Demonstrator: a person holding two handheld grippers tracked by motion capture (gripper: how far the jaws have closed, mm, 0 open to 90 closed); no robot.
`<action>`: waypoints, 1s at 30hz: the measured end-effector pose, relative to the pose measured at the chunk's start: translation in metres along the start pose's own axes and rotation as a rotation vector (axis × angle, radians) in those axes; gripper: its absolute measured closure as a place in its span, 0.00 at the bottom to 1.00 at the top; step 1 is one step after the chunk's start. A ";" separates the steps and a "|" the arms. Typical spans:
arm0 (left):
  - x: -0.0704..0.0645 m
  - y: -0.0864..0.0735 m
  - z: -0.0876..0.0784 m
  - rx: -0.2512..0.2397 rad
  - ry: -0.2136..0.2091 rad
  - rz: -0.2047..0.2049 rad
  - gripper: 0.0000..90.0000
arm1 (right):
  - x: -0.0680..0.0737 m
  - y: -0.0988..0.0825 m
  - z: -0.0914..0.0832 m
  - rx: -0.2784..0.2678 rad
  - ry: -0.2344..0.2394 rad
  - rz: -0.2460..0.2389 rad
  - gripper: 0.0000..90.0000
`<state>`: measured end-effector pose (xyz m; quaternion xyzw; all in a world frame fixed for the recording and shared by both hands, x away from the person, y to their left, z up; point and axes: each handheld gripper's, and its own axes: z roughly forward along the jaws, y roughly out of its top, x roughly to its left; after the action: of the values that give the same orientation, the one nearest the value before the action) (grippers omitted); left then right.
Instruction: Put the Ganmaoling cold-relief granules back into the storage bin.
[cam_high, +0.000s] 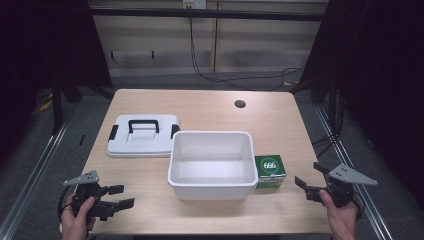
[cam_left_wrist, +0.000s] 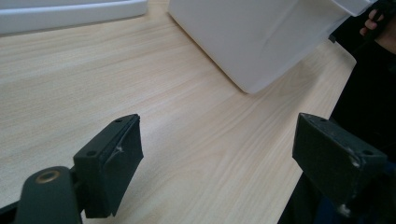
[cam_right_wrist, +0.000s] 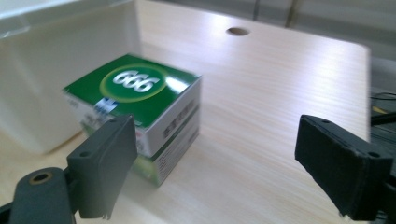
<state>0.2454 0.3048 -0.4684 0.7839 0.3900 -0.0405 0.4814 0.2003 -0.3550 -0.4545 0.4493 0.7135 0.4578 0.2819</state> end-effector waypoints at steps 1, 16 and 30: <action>0.000 0.000 0.000 0.002 -0.002 0.004 0.18 | -0.001 -0.001 0.000 0.004 0.008 0.003 0.14; 0.001 0.000 0.001 0.007 0.006 -0.004 0.18 | 0.003 0.001 0.007 0.125 0.115 0.030 0.12; 0.000 0.000 0.001 0.004 0.006 0.004 0.18 | 0.007 0.029 0.011 0.155 0.272 0.046 0.15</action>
<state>0.2457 0.3035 -0.4686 0.7860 0.3896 -0.0380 0.4786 0.2169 -0.3390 -0.4330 0.4200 0.7677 0.4643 0.1366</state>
